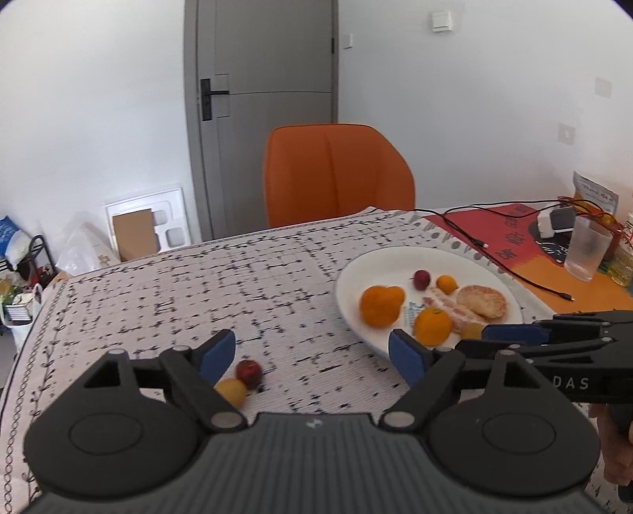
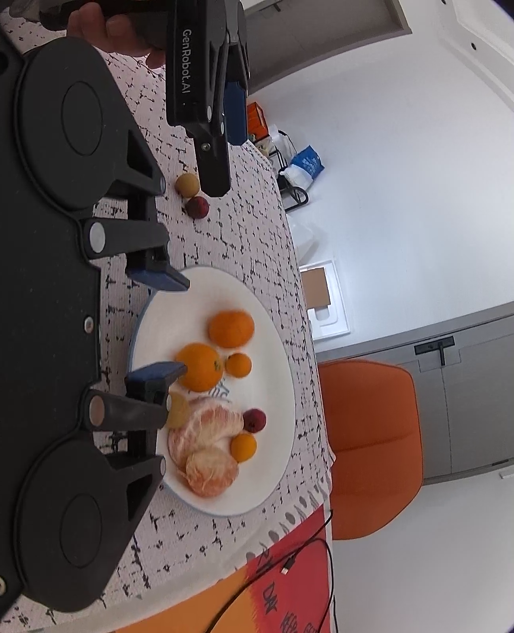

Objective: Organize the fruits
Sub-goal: 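Lower the brown round fruit onto the plate and open the right gripper, then withdraw both grippers from the plate toward the yellow fruit and red plum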

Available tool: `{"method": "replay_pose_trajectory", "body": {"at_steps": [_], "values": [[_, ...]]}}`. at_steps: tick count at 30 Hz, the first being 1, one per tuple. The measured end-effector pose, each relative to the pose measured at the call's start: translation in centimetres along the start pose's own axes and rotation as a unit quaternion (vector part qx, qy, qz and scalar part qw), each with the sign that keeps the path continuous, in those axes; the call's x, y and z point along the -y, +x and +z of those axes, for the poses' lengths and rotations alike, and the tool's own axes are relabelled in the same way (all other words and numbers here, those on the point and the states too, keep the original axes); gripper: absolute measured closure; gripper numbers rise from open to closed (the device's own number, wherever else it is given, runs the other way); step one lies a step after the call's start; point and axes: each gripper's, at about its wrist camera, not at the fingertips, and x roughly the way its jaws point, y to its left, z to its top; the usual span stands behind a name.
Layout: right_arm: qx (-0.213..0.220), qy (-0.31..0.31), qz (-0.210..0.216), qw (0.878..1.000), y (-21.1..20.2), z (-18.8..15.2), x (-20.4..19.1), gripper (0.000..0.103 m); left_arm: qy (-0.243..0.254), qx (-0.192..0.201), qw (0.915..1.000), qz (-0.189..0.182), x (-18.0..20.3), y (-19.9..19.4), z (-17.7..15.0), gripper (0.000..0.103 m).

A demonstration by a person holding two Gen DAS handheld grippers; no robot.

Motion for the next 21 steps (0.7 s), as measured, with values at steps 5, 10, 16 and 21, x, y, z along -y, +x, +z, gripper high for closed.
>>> {"method": "replay_pose_trajectory", "body": {"at_steps": [5, 10, 16, 21], "values": [[0.002, -0.01, 0.008, 1.0, 0.4, 0.1, -1.0, 0.041, -0.012, -0.004, 0.9999, 0.011, -1.2, -0.4, -0.4, 0.019], [0.009, -0.023, 0.009, 1.0, 0.7, 0.1, -2.0, 0.02, -0.02, -0.008, 0.9995, 0.023, -2.3, -0.6, -0.9, 0.019], [0.01, -0.034, 0.008, 0.999, 0.9, 0.1, -2.8, 0.004, -0.036, -0.013, 0.9988, 0.03, -3.5, -0.3, -1.5, 0.019], [0.006, -0.031, 0.006, 0.999, 1.4, 0.2, -3.1, 0.0, -0.05, -0.016, 0.998, 0.034, -4.5, -0.3, -2.1, 0.019]]}}
